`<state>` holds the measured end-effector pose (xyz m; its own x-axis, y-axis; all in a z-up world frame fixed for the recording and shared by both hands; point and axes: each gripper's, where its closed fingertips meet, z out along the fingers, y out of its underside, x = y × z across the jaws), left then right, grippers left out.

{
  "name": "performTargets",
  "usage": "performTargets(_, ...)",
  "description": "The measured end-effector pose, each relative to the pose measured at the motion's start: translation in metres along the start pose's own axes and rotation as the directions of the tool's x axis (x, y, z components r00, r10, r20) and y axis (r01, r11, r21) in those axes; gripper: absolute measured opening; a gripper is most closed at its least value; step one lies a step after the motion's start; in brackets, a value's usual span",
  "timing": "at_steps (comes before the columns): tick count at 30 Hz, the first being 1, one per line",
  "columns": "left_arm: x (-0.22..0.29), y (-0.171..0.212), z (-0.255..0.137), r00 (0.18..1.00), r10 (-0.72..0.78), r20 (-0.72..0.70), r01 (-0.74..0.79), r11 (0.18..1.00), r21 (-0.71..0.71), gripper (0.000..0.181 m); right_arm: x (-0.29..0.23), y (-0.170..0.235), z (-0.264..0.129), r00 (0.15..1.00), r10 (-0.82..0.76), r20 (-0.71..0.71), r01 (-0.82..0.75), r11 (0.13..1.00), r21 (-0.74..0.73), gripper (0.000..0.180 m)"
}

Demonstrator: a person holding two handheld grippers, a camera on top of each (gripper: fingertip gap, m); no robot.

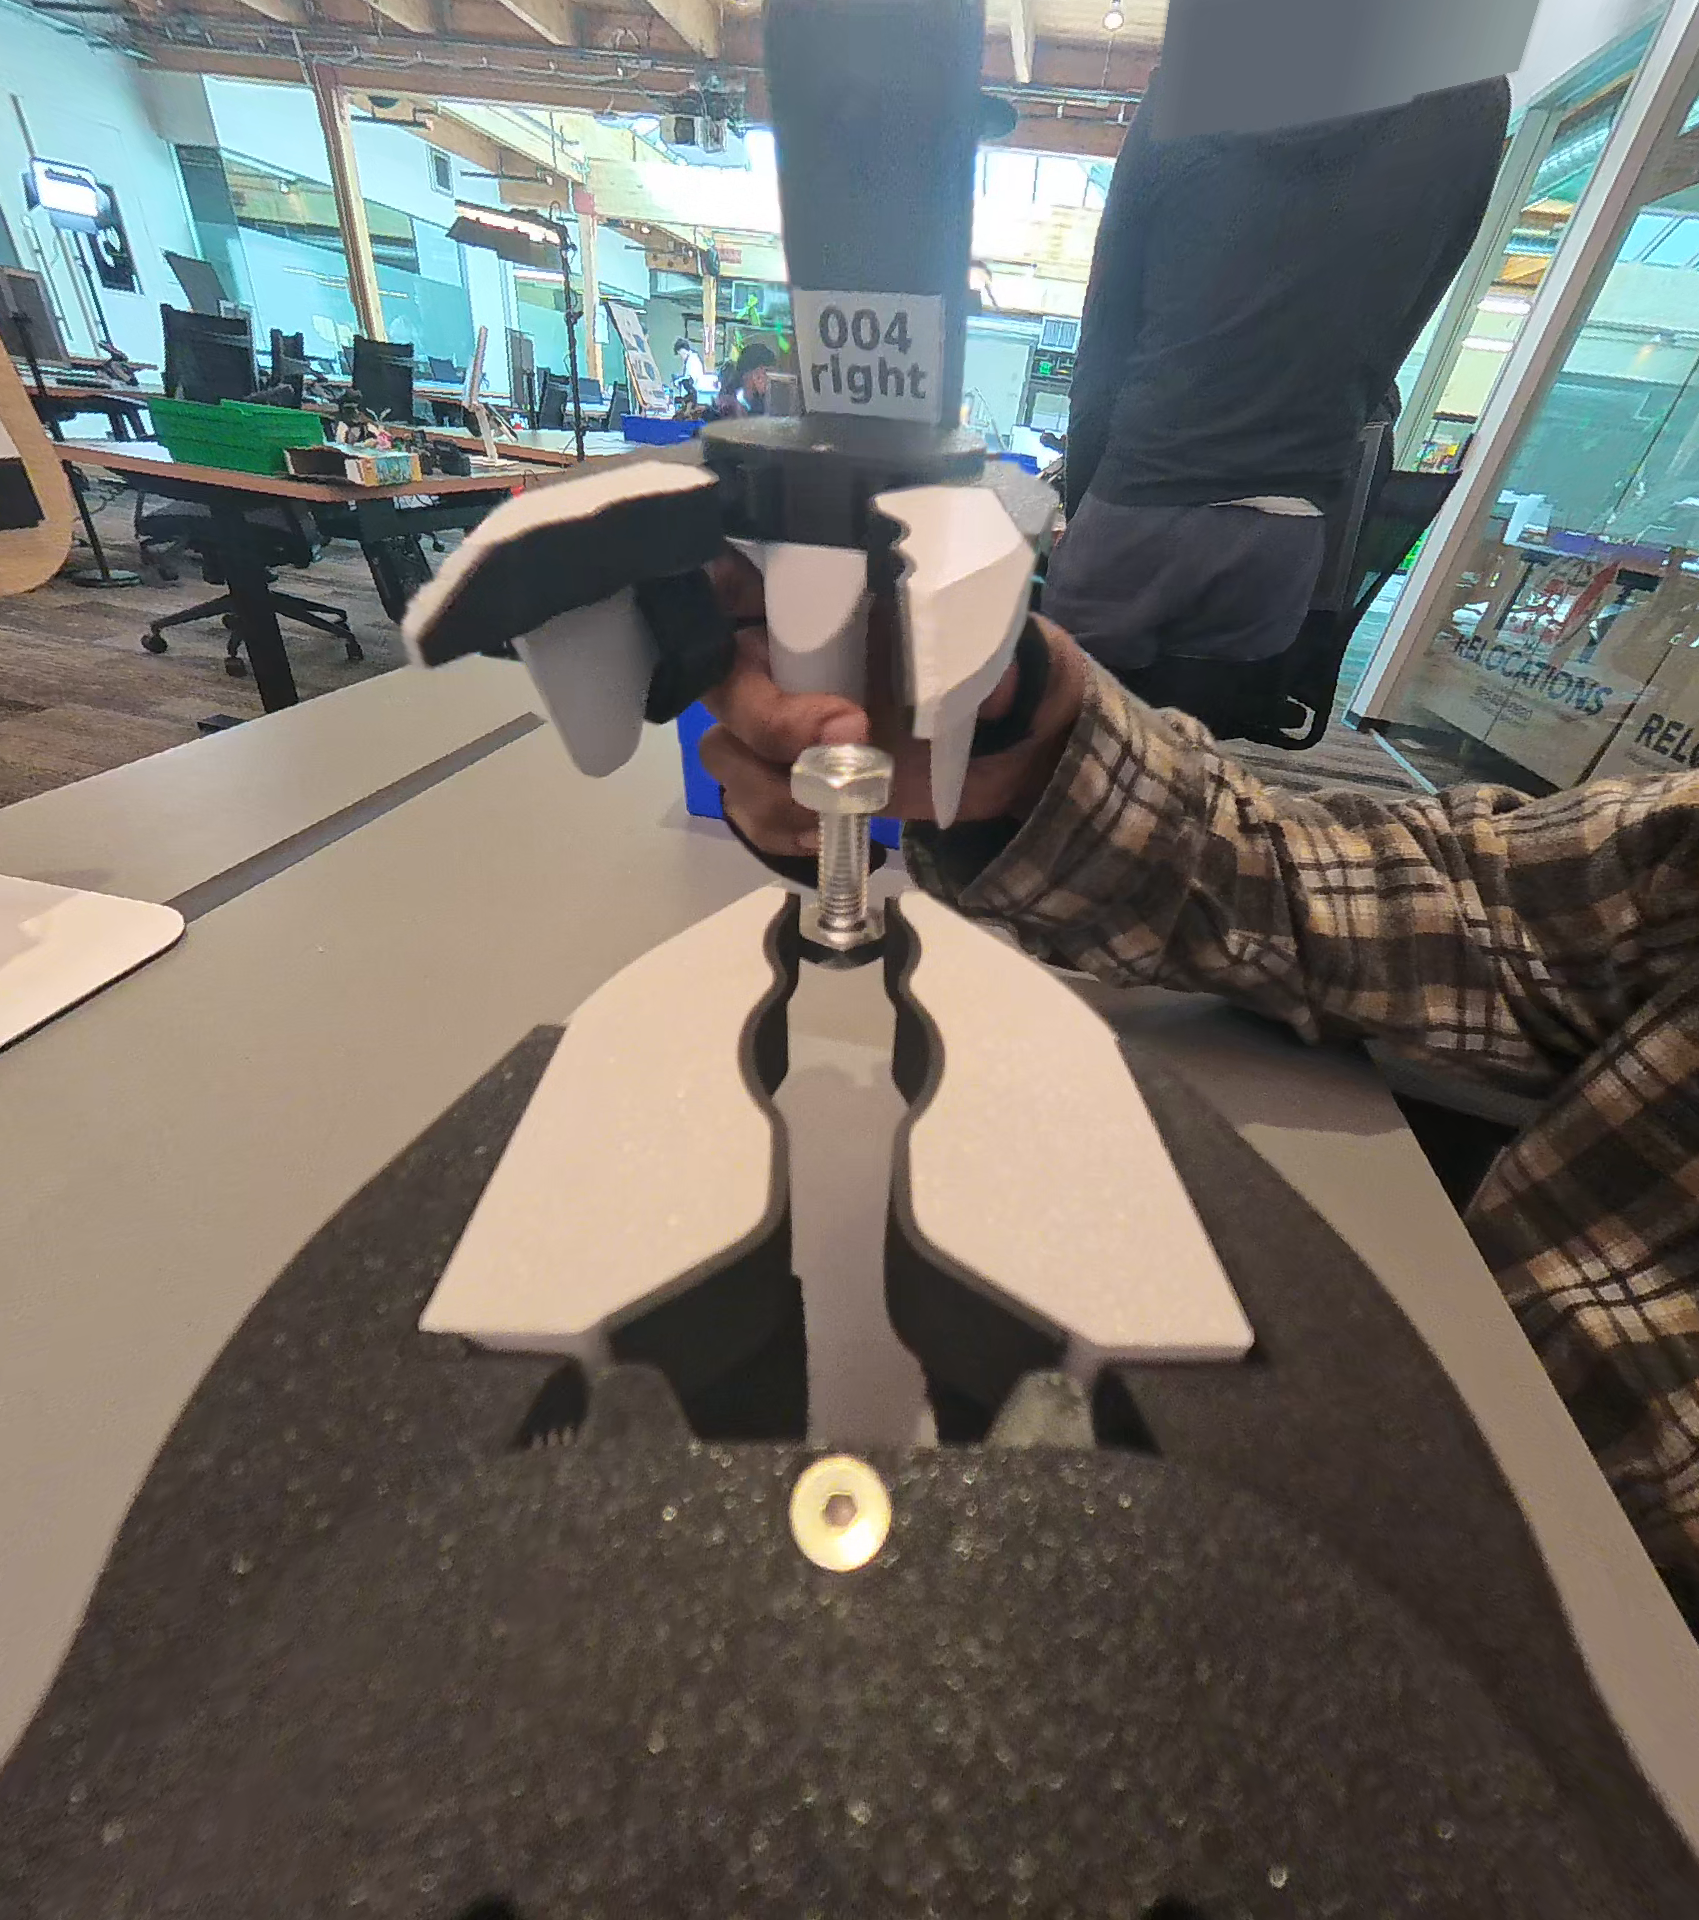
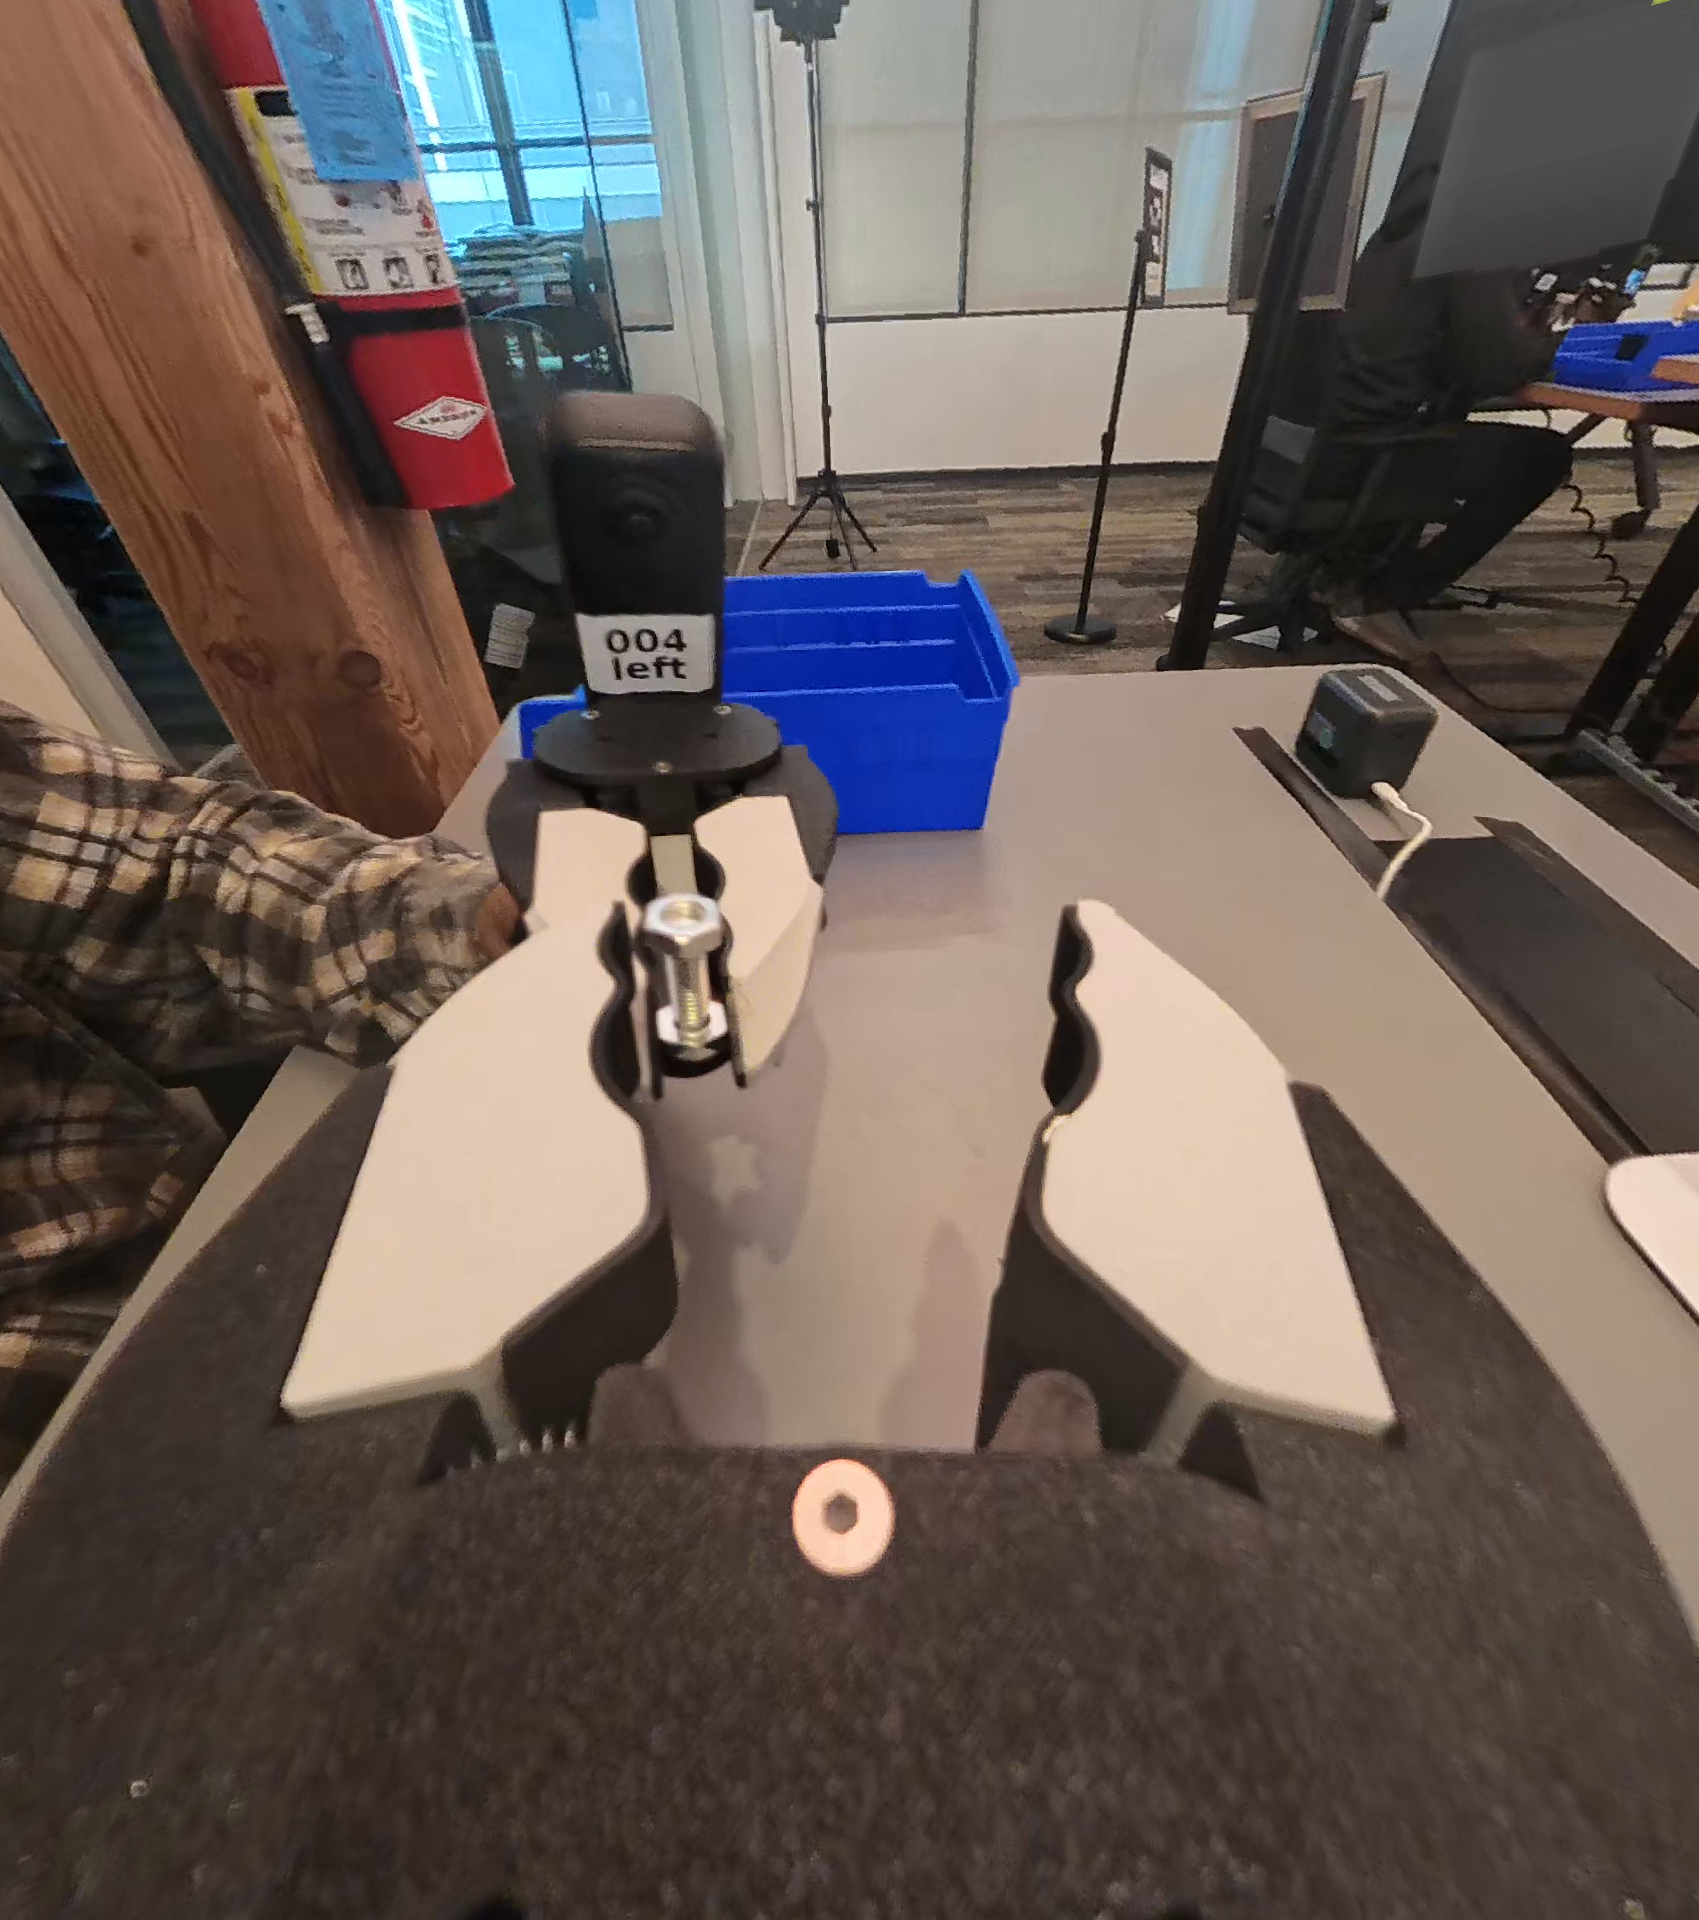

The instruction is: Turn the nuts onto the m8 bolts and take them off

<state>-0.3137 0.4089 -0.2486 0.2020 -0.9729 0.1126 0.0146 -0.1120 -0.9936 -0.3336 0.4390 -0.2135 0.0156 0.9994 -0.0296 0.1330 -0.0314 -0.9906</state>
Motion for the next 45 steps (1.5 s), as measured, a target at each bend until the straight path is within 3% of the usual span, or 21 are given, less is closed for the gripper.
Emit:
performTargets(12, 0.0, -0.001, 0.0, 1.0, 0.004, 0.004, -0.004, 1.0, 0.004, 0.015, -0.026, 0.008, 0.012, 0.991, -0.017, 0.133, 0.025, 0.998, -0.058, 0.031)
performTargets(23, -0.001, -0.001, -0.001, 1.0, 0.003, 0.007, -0.003, 1.0, 0.006, 0.015, -0.017, 0.005, 0.006, 0.994, 0.022, 0.111, -0.02, 1.0, -0.022, 0.046)
performTargets(45, 0.0, 0.0, 0.0, 1.0, 0.001, 0.002, -0.001, 1.0, 0.001, 0.014, -0.017, 0.002, 0.003, 0.996, -0.002, 0.094, 0.004, 1.0, -0.027, 0.049)
